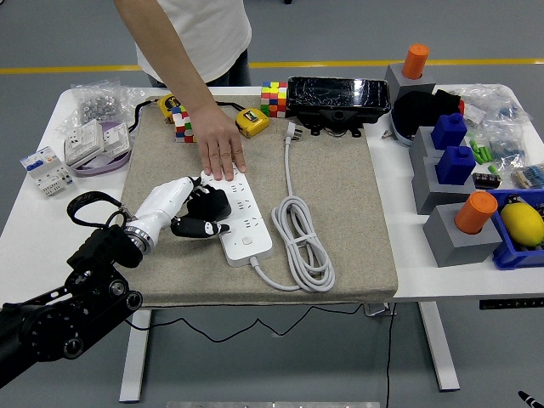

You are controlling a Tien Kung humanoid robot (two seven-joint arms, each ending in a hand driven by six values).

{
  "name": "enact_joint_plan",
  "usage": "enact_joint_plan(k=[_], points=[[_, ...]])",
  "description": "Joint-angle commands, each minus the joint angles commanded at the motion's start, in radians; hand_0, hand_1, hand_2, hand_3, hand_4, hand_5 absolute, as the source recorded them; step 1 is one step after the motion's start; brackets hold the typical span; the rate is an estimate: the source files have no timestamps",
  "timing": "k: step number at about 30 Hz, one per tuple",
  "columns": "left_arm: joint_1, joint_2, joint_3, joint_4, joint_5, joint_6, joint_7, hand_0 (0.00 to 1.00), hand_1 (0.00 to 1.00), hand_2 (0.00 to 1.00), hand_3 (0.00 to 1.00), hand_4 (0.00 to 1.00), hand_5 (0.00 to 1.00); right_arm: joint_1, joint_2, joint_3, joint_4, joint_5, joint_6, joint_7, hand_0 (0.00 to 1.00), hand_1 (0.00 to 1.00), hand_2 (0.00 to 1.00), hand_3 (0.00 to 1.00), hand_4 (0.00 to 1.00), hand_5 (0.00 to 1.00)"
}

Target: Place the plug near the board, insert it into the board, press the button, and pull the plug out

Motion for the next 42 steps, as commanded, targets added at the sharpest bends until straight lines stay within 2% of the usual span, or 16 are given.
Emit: enact_joint_plan(k=[5, 6, 8, 13, 19, 24, 29, 35, 36, 41, 42], points=[[-0.008, -0.004, 0.007, 0.014, -0.003, 0.03, -0.017, 0.374, 0.445, 0.492, 0.53, 0.741, 0.002, 0.0, 0.0, -0.001, 0.0, 0.0, 0.0, 0.0, 0.571, 0.663, 0.677, 0.602, 0.973, 0.491], [-0.008, -0.004, 0.008, 0.015, -0.006, 0.034, -0.021, 0.339, 0.418, 0.475, 0.525, 0.723, 0.002, 0.0, 0.0, -0.001, 0.001, 0.0, 0.0, 0.0, 0.57, 0.663, 0.677, 0.601, 0.973, 0.491], [-0.009, -0.005, 0.011, 0.017, -0.013, 0.046, -0.032, 0.339, 0.418, 0.475, 0.525, 0.723, 0.002, 0.0, 0.0, -0.002, 0.0, 0.0, 0.0, 0.0, 0.57, 0.663, 0.677, 0.601, 0.973, 0.491], [-0.008, -0.006, 0.013, 0.016, -0.027, 0.06, -0.044, 0.32, 0.402, 0.456, 0.516, 0.713, 0.002, -0.001, 0.0, -0.003, 0.0, 0.001, 0.0, 0.0, 0.57, 0.663, 0.677, 0.602, 0.973, 0.491], [-0.007, -0.005, 0.013, 0.016, -0.057, 0.109, -0.098, 0.306, 0.393, 0.443, 0.505, 0.718, 0.002, -0.001, 0.0, -0.004, 0.001, 0.001, 0.0, 0.0, 0.57, 0.663, 0.677, 0.602, 0.973, 0.491], [-0.001, -0.003, -0.003, 0.012, -0.077, 0.12, -0.126, 0.302, 0.394, 0.44, 0.501, 0.719, 0.002, 0.0, 0.0, -0.003, 0.0, 0.0, 0.0, 0.0, 0.569, 0.663, 0.677, 0.603, 0.974, 0.491], [0.015, 0.006, -0.037, 0.008, -0.068, 0.118, -0.122, 0.302, 0.394, 0.44, 0.501, 0.719, 0.002, 0.0, -0.001, -0.002, 0.0, 0.0, 0.0, 0.0, 0.569, 0.663, 0.677, 0.603, 0.974, 0.491], [0.044, 0.026, -0.065, 0.048, -0.051, 0.103, -0.099, 0.308, 0.403, 0.439, 0.504, 0.718, 0.002, -0.001, 0.0, -0.003, 0.001, -0.001, 0.0, 0.0, 0.569, 0.663, 0.677, 0.603, 0.974, 0.491], [0.049, 0.029, -0.07, 0.052, -0.049, 0.1, -0.096, 0.326, 0.43, 0.464, 0.524, 0.726, 0.002, -0.001, 0.0, -0.003, 0.001, -0.001, 0.0, 0.0, 0.569, 0.664, 0.677, 0.603, 0.974, 0.49], [0.068, 0.039, -0.078, 0.063, -0.027, 0.088, -0.072, 0.326, 0.43, 0.464, 0.524, 0.726, 0.002, -0.002, 0.0, -0.004, 0.0, -0.001, 0.0, -0.001, 0.569, 0.664, 0.677, 0.603, 0.974, 0.49], [0.07, 0.039, -0.078, 0.065, -0.025, 0.087, -0.068, 0.397, 0.5, 0.54, 0.562, 0.763, 0.002, -0.002, 0.0, -0.004, 0.0, -0.001, 0.0, -0.001, 0.568, 0.664, 0.677, 0.603, 0.974, 0.491]])
